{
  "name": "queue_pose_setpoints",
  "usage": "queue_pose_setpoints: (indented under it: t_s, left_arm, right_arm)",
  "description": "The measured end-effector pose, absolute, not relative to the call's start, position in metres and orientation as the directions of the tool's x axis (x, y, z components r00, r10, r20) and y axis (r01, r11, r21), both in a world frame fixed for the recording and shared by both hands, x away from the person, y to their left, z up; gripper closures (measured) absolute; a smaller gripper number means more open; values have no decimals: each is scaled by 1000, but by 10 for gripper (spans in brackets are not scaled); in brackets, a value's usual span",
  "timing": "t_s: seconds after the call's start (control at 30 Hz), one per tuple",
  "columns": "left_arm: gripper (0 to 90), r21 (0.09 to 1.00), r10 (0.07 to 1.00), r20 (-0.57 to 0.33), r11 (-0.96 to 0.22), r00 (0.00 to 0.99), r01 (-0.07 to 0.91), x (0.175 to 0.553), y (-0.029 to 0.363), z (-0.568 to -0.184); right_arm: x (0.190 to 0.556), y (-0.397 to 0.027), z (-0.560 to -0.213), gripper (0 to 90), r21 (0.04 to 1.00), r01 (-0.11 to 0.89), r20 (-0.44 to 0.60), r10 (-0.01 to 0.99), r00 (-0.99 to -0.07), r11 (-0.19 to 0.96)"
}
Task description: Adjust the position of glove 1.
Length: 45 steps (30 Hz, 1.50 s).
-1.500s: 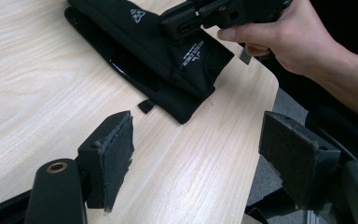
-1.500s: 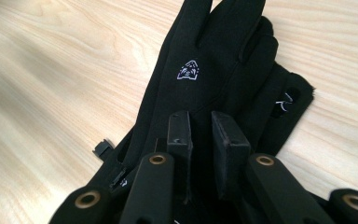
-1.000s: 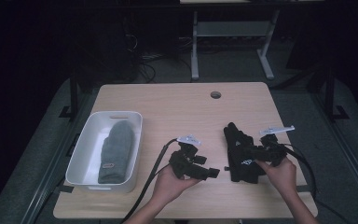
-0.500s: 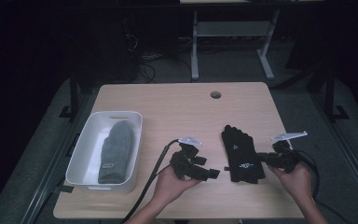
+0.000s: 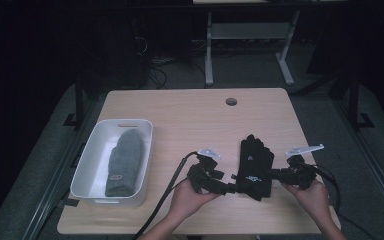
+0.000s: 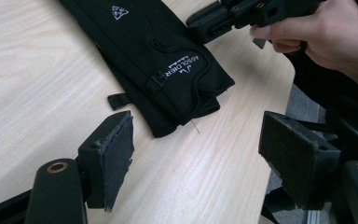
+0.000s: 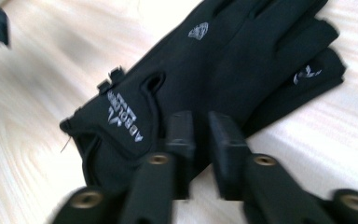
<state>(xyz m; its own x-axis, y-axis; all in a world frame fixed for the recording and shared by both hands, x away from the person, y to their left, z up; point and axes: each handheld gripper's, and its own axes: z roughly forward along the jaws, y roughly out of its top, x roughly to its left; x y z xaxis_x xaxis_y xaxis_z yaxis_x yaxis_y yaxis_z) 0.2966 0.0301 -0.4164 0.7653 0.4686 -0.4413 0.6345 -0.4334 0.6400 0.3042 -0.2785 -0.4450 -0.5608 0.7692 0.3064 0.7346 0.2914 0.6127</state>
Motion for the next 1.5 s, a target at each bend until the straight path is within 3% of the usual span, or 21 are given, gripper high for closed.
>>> queue_pose_setpoints:
  t_s: [0.23, 0.53, 1.03, 1.5]
  left_arm:
    - [265, 617, 490, -440, -444, 753, 650, 303, 10, -430]
    - [268, 583, 528, -437, -451, 729, 676, 309, -13, -447]
    - [367, 564, 573, -397, -464, 717, 683, 315, -27, -460]
    - [649, 559, 590, -379, -468, 713, 684, 321, -24, -462]
  right_arm:
    - [319, -278, -437, 484, 655, 714, 273, 804, -528, 247]
    - [341, -281, -443, 376, 671, 712, 263, 833, -488, 205]
    - [364, -285, -459, 335, 634, 756, 275, 867, -415, 161]
    - [368, -288, -462, 352, 600, 786, 295, 874, -387, 145]
